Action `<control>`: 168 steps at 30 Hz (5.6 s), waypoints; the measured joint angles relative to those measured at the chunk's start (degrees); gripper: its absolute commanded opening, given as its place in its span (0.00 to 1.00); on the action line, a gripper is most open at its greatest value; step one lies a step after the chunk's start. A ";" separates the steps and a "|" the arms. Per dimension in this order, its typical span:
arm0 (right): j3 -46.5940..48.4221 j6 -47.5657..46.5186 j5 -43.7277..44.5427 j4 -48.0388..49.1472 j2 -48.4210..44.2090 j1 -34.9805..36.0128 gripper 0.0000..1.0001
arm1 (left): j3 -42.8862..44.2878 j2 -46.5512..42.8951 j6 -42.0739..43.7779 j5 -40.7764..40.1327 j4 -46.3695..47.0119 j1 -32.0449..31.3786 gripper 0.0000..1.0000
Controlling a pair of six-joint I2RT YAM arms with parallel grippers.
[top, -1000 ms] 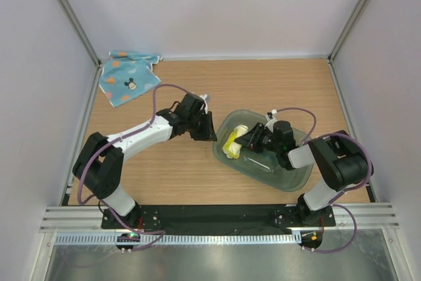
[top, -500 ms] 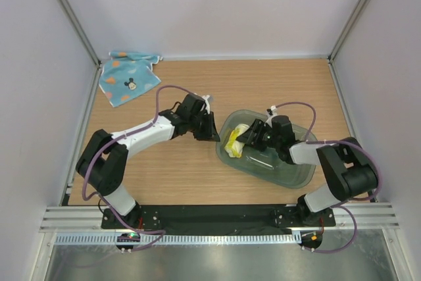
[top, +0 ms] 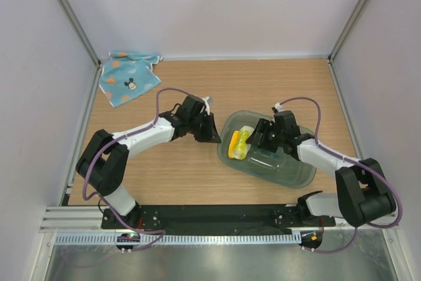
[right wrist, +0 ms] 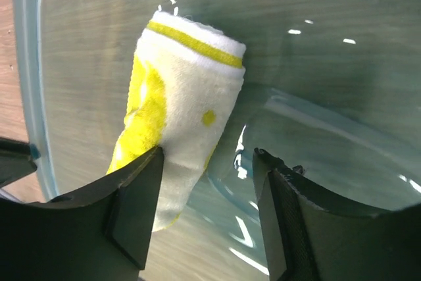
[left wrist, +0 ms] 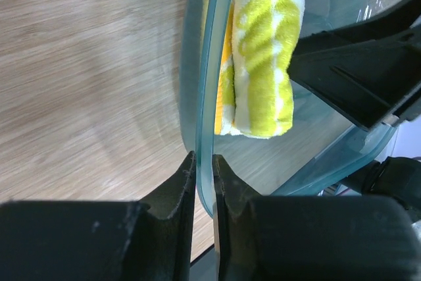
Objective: Roll the towels
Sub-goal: Place the rolled towel into the container
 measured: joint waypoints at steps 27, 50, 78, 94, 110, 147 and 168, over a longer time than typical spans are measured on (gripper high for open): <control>8.31 1.99 4.59 -4.92 6.86 14.75 0.28 | -0.48 1.57 -1.53 1.22 1.68 -0.52 0.13; 20.35 -6.49 12.66 -15.37 17.84 20.44 0.30 | -0.50 1.53 -4.33 -1.01 1.62 -1.62 0.11; 28.68 -10.14 24.26 -37.64 6.29 21.57 0.61 | -5.16 -0.33 -16.50 -1.22 6.43 -5.27 0.07; 27.89 -9.97 26.56 -41.35 1.73 18.23 0.45 | -3.72 1.40 -22.23 -2.80 6.45 -10.23 0.06; 14.25 -5.05 20.20 -40.33 -1.60 13.97 0.09 | -0.11 4.72 -23.80 -2.89 6.40 -11.43 0.05; 17.84 -4.83 24.87 -33.40 8.07 11.13 0.10 | 1.29 8.31 -35.23 -5.05 11.69 -15.39 0.01; 25.77 -5.38 33.05 -52.35 -4.09 11.08 0.45 | 7.02 14.43 -35.17 -2.84 14.73 -15.54 0.02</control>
